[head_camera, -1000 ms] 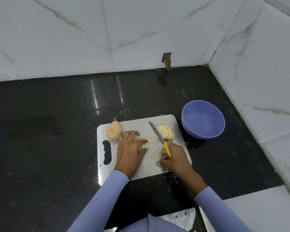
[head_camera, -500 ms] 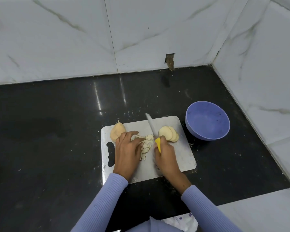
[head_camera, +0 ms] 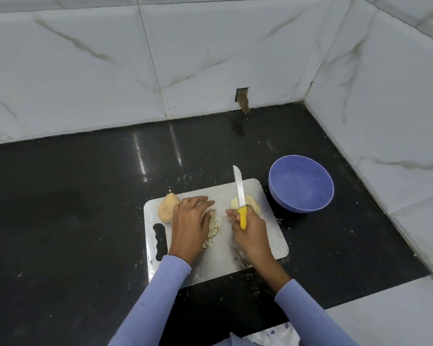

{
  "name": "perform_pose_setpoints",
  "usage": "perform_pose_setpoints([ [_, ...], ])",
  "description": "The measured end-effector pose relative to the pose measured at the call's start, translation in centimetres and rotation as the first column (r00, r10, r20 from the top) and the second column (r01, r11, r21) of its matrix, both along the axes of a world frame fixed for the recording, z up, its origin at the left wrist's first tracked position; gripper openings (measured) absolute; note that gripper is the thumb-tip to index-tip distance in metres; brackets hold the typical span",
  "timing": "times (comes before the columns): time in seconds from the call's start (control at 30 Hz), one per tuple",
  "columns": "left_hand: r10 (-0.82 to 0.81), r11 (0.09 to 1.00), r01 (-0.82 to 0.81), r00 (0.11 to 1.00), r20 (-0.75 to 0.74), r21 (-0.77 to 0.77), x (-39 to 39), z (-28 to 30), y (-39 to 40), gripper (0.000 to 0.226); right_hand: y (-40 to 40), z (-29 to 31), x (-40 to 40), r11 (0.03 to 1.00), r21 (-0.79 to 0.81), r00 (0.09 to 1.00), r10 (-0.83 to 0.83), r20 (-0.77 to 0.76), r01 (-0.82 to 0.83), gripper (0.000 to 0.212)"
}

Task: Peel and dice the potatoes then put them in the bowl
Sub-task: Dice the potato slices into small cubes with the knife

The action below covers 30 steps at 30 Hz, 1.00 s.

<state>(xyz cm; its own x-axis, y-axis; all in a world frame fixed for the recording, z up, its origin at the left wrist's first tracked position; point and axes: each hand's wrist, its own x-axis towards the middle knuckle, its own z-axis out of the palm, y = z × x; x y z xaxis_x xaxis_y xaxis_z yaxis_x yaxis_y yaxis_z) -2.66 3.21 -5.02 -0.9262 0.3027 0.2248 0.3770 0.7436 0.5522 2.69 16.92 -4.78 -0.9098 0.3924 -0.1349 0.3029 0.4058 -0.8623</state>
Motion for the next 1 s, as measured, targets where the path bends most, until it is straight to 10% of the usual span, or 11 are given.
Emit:
perform_pose_setpoints([
  [0.43, -0.087, 0.994, 0.086, 0.996, 0.020, 0.061, -0.7, -0.2, 0.7, 0.022, 1.3, 1.3, 1.1, 0.980, 0.195, 0.998, -0.034, -0.056, 0.044, 0.006],
  [0.73, -0.328, 0.936, 0.349, 0.912, 0.246, -0.046, -2.6, 0.1, 5.5, 0.074, 4.6, 1.0, 4.5, 0.967, 0.231, 0.994, -0.107, -0.022, 0.110, 0.015],
  [1.0, -0.323, 0.944, 0.330, 0.926, 0.196, -0.003, -3.1, -0.3, 5.6, 0.058, 4.2, 0.4, 3.0, 0.971, 0.229, 0.998, -0.063, -0.032, 0.068, 0.023],
])
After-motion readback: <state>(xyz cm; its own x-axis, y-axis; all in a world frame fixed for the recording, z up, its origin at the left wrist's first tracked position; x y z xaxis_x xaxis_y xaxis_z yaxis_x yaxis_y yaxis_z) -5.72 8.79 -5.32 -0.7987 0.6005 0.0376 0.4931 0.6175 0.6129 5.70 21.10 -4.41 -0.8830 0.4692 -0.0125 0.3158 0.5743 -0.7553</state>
